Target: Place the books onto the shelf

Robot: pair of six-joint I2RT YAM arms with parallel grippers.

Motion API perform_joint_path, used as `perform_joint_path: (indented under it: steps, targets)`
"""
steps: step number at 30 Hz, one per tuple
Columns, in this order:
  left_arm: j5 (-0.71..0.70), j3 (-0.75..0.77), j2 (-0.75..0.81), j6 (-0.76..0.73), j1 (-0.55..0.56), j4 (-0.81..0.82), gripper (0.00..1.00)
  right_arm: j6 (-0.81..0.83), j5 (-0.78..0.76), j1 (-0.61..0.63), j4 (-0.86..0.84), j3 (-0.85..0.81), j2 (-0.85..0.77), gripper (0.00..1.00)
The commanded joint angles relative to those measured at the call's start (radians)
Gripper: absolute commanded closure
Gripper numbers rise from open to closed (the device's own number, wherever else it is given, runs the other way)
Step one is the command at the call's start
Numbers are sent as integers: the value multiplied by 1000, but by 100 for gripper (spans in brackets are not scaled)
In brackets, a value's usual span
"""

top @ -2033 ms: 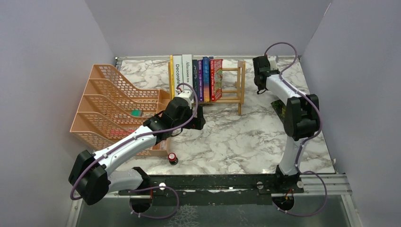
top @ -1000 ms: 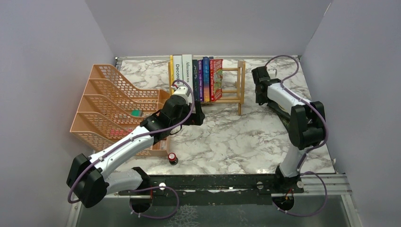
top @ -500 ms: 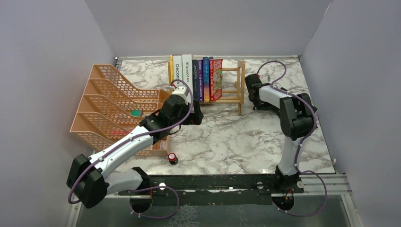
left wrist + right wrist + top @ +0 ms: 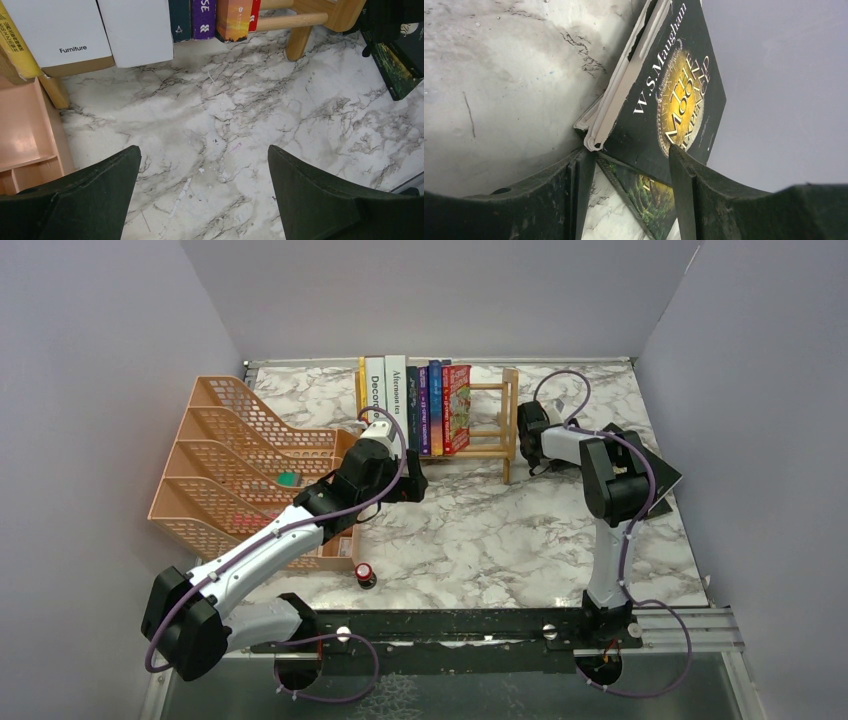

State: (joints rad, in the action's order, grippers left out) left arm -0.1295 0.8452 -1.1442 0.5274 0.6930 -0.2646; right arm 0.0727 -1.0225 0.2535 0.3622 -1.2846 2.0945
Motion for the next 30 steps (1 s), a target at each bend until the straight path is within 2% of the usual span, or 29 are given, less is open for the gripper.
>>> perform_joint_path:
  steps: [1,3,10,23,28,30]
  targets:
    - [-3,30,8,6,-10,11,3,-3,209,22,-66,40,74,38]
    - [0,30,6,8,-12,11,3,-11,243,22,-62,33,78,41]
    - [9,29,8,6,-18,13,3,-50,291,21,-54,20,29,69]
    - [27,27,6,8,-18,21,3,-172,391,24,0,-14,-232,99]
    - [35,26,4,11,-19,24,3,-196,369,23,39,-42,-275,99]
    - [40,26,6,11,-18,27,3,-204,325,24,53,-50,-260,95]
